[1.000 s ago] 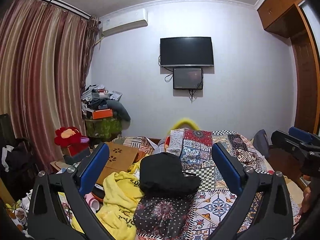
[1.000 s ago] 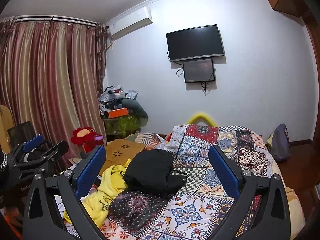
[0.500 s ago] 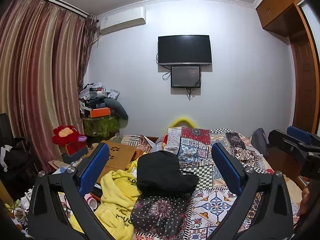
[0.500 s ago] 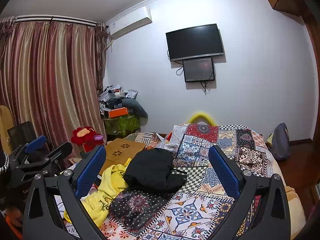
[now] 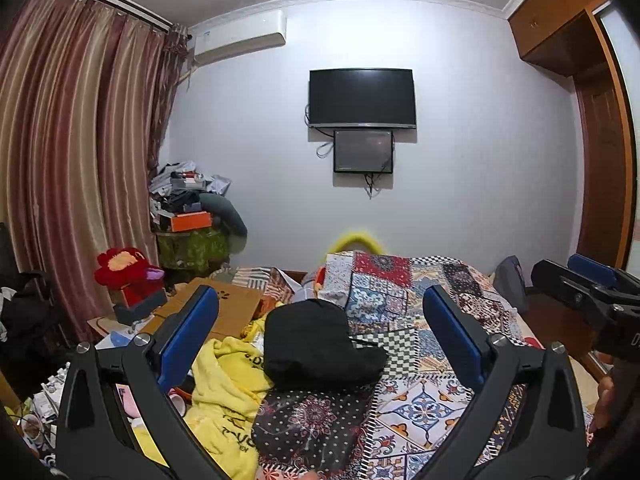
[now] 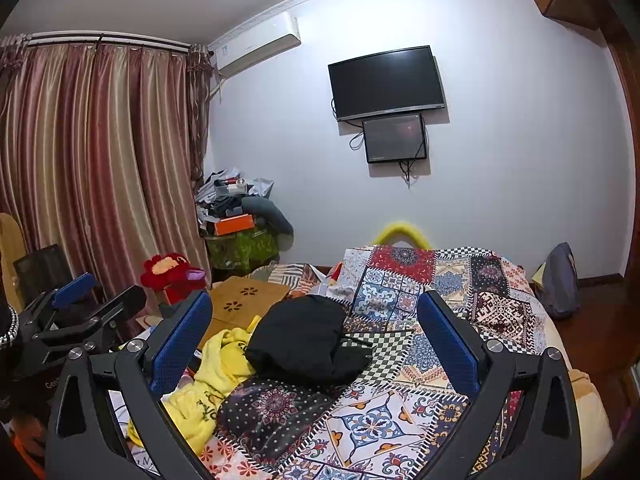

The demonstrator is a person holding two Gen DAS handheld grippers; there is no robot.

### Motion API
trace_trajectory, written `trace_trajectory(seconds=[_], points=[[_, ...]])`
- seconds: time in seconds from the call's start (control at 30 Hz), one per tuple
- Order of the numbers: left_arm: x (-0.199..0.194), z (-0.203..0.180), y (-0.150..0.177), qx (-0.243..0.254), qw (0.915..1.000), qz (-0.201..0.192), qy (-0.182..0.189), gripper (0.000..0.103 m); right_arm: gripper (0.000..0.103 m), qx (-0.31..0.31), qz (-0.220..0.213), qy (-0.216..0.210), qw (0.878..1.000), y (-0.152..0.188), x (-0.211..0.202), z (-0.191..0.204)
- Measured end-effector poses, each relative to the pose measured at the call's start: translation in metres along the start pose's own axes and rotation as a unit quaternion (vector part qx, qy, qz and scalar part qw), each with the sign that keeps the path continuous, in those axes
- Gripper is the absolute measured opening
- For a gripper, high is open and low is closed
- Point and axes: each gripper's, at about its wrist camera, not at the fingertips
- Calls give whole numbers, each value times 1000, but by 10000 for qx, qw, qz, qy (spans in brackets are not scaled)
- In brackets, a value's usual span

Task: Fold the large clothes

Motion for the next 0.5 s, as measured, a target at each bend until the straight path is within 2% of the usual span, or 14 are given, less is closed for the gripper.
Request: trace_trajectory(seconds=[0.5], points=[[0, 3, 3, -42, 10000, 45, 70, 103, 102, 17, 14, 3, 10000, 0, 1, -1]])
Point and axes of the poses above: each gripper's, at about its wrist camera, not at the fingertips, and x roughly the way its jaws point, z to its left, y to its underside, and after that the axes turned 14 degrees about -x, right-handed
